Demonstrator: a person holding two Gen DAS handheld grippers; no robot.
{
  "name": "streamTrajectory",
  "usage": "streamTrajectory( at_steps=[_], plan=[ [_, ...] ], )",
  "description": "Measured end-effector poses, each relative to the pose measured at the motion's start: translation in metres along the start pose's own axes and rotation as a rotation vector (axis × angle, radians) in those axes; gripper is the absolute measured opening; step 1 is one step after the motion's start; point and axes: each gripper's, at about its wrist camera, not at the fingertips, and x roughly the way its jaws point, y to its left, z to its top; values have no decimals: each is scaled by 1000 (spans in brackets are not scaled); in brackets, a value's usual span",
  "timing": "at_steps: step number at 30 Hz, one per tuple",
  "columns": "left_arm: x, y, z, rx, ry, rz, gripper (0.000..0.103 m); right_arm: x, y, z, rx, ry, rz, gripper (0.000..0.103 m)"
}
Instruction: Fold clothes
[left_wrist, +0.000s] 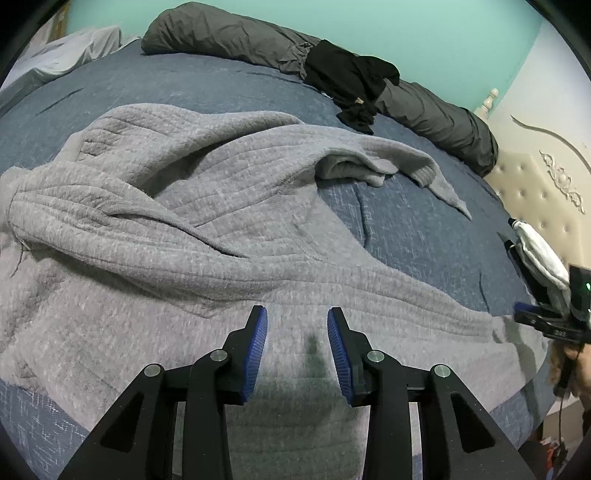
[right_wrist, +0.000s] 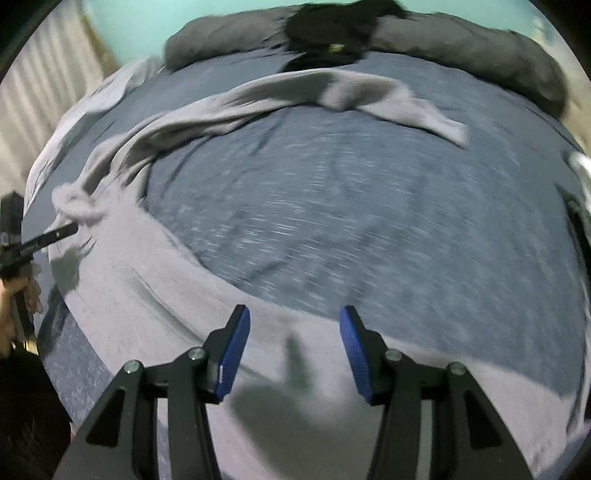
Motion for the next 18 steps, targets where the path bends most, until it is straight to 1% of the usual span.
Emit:
streamTrajectory(
  at_steps=[4, 8, 9, 11, 12, 13, 15, 18],
  plan=[
    [2, 1, -2, 6, 6, 2, 37, 26, 30, 18, -107, 61, 30, 51],
    [5, 3, -4, 15, 12, 12, 37, 46, 54, 24, -188, 113, 49, 50],
    [5, 4, -4, 13, 13, 11, 37, 50, 59, 25, -210, 127, 54, 48],
    [6, 6, -5, 8, 14, 11, 37, 58, 66, 24, -246, 148, 54, 25],
    [5, 7, -5, 6, 13, 12, 37, 60, 68, 24, -255, 154, 55, 19],
    [5, 7, -5, 4, 11, 12, 37, 61, 69, 24, -260, 159, 58, 10],
    [4, 8, -4, 1, 9, 11, 37, 60, 68, 27, -264, 152, 52, 6],
    [3, 10, -4, 0, 5, 16, 37, 49, 54, 38, -210, 90, 5, 3]
  ],
)
